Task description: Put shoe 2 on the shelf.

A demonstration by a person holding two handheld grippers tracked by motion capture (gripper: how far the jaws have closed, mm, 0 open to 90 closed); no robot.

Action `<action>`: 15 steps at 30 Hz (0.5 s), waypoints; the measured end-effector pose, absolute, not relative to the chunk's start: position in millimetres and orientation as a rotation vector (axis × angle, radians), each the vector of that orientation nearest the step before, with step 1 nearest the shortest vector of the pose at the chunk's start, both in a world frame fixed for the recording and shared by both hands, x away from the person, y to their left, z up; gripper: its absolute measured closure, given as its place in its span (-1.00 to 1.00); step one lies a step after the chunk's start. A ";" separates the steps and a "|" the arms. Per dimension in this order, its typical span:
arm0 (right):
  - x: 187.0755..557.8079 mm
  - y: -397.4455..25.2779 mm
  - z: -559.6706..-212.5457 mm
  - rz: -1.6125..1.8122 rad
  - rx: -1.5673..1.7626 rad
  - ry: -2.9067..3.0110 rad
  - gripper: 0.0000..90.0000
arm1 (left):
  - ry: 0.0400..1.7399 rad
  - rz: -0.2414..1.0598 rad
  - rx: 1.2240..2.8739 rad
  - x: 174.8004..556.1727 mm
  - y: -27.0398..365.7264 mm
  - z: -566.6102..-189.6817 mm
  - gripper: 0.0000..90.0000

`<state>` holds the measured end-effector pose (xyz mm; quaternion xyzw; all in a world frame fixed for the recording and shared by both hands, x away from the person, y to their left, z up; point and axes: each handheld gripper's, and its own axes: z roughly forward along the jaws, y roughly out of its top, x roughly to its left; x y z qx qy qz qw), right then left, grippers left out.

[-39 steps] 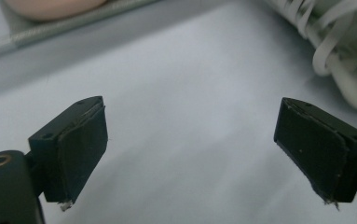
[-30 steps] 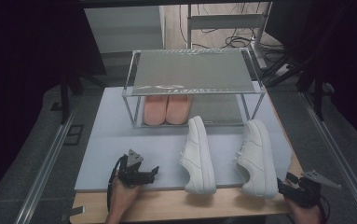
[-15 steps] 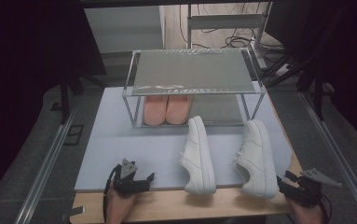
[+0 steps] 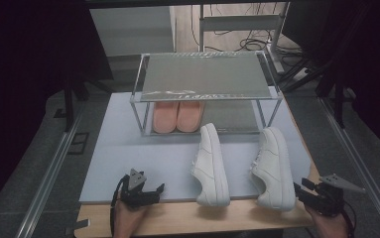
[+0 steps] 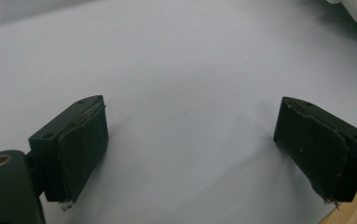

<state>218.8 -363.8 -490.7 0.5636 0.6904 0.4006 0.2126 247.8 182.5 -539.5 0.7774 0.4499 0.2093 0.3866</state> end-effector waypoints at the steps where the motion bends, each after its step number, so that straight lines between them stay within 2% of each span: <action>1: 219.3 -363.1 -487.8 1.109 1.561 1.920 0.17 | 1.146 0.533 1.979 247.7 182.4 -539.4 -0.78; 12: 225.3 -355.4 -458.9 1.038 1.512 1.987 0.89 | 1.150 0.534 1.979 247.6 182.2 -539.3 -0.78; 15: 226.7 -354.1 -449.7 1.041 1.496 1.988 0.98 | 1.150 0.534 1.980 247.6 182.2 -539.3 -0.78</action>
